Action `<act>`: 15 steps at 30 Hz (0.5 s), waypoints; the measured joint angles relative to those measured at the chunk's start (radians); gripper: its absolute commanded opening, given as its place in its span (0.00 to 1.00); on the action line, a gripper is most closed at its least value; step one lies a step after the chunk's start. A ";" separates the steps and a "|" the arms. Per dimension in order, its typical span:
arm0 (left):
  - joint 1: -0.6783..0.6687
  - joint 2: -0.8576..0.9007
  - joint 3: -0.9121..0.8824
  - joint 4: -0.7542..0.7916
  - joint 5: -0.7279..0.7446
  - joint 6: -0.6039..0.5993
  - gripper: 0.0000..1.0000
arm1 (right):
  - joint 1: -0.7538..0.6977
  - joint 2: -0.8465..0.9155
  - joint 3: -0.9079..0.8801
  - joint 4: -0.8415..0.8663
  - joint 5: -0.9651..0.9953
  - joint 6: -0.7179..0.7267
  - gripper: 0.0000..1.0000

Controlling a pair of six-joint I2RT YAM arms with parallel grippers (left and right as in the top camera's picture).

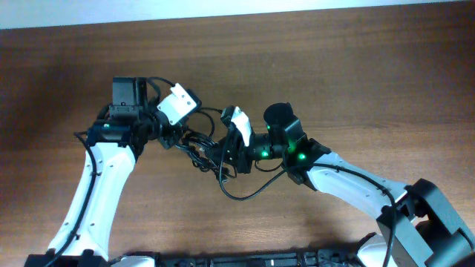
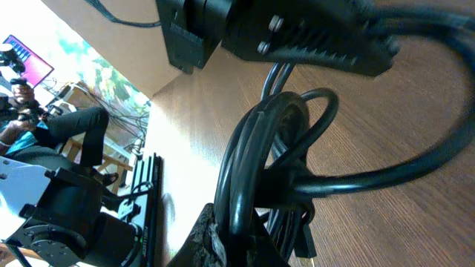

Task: Untangle cables

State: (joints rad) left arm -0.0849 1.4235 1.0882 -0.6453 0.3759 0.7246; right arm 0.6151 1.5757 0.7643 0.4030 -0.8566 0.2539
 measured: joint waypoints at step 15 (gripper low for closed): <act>0.036 0.007 -0.009 0.125 -0.324 -0.929 0.93 | -0.004 0.000 0.002 -0.077 0.142 -0.001 0.04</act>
State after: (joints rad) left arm -0.0490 1.4307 1.0790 -0.5205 0.0521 -0.2039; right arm 0.6113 1.5761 0.7658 0.3256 -0.7143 0.2527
